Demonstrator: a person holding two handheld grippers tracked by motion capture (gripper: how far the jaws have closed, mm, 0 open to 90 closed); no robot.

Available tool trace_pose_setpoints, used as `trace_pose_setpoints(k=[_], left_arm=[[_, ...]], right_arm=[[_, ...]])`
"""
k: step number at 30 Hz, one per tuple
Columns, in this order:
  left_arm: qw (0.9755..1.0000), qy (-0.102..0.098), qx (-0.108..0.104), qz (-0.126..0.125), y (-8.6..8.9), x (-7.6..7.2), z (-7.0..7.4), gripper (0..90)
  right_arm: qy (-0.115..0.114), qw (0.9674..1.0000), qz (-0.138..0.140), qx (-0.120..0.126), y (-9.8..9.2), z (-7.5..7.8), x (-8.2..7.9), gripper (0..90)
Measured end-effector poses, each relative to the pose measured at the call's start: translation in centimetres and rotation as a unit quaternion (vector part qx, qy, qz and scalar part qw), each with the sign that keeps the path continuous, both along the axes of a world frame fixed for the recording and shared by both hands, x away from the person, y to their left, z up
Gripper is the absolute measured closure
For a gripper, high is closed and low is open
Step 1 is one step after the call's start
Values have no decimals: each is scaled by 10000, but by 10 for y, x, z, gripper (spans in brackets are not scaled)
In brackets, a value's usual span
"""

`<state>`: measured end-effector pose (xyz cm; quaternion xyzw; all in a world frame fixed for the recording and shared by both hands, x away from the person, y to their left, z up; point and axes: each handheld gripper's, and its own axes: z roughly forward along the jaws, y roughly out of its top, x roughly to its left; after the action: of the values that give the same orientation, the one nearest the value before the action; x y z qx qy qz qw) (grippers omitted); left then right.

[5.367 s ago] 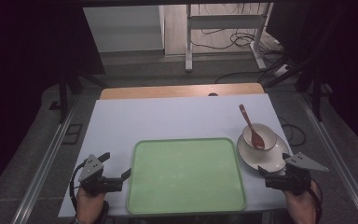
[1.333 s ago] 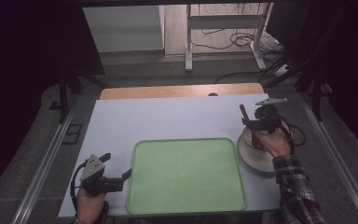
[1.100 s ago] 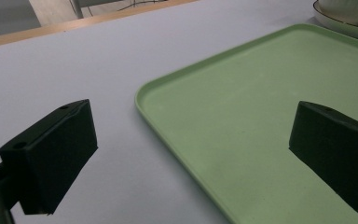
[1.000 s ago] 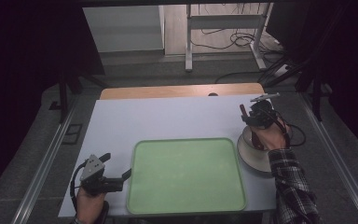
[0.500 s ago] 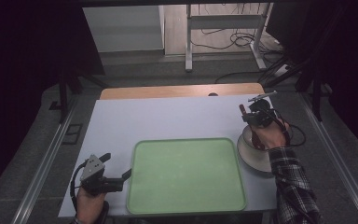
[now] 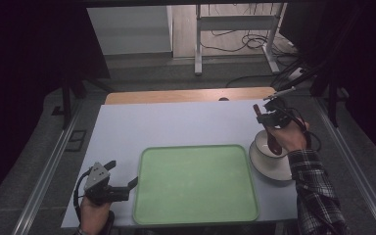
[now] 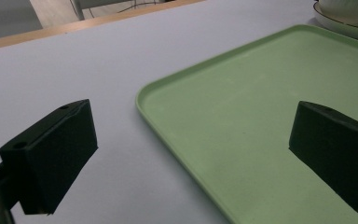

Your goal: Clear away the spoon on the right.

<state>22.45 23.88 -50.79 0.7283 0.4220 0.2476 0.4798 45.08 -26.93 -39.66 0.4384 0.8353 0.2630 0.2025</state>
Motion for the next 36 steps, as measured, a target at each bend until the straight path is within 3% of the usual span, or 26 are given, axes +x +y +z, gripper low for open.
trace_pose_setpoints(k=[16, 36], left_arm=[[10000, -8, 4, -7, -1, 0, 0, 8], [10000, -13, 34, -10, -2, 0, 1, 8]], right_arm=[[245, 9996, -28, -118, -1, 28, -12, 780], [691, 9974, 82, -172, 10, 38, -46, 780]])
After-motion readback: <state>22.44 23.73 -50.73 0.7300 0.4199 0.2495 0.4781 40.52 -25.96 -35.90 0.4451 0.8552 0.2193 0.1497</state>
